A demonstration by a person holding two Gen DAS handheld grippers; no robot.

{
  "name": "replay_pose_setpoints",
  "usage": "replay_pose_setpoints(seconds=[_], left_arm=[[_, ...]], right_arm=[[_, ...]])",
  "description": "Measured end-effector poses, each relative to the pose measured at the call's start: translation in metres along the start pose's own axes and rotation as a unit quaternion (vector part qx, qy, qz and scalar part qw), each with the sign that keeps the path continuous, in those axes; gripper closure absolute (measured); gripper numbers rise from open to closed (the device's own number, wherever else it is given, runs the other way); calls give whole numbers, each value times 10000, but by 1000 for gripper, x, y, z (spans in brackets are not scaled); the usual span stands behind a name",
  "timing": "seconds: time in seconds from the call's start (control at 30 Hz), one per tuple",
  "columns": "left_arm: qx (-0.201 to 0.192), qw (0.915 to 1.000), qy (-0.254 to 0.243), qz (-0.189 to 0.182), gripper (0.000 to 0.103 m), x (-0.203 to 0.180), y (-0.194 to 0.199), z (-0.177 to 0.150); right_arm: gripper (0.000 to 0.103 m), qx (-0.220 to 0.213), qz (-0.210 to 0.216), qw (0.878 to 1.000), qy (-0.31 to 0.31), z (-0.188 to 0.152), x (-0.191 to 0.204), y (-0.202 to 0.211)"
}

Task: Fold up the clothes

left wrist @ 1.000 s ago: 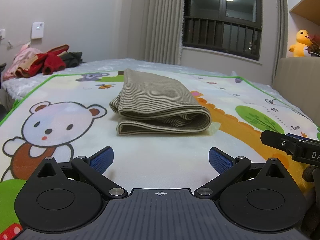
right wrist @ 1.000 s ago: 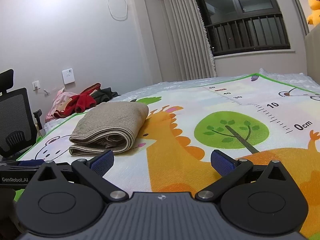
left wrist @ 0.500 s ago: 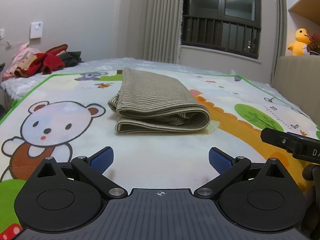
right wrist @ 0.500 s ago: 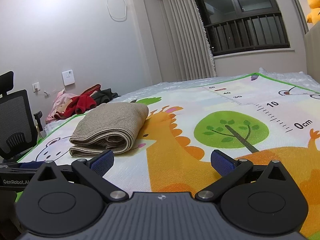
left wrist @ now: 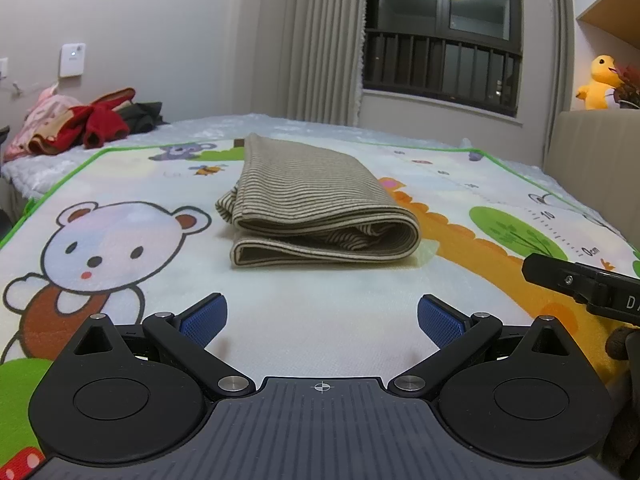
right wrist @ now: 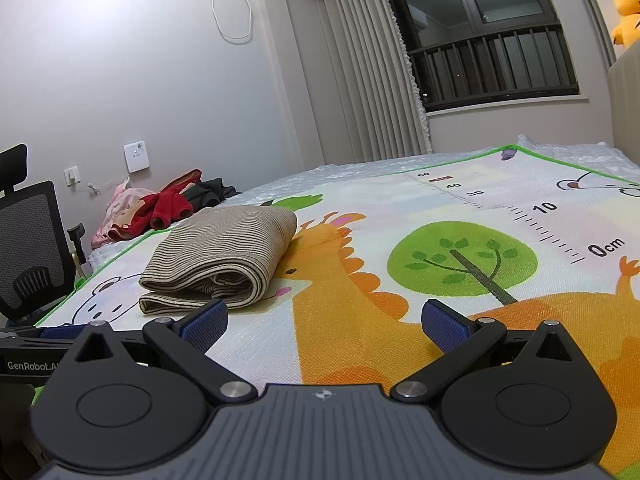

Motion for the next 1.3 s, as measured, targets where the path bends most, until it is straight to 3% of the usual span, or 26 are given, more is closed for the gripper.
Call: replay_pose_setpoints(seconds=[1.3], left_arm=[[14, 10000, -36, -22, 0, -1, 0, -2]], right_arm=[[0, -13, 20, 10000, -84, -1, -3, 1]])
Point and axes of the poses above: each gripper's, at about its wrist camera, not at the fingertips, and y roughly against the way its jaws point, x to its left, z to its top, the point moved 8 cm from there along -y, roughly the way its jaws point, and after that the axes turned 15 degrees about y, right-handed, at the moved point
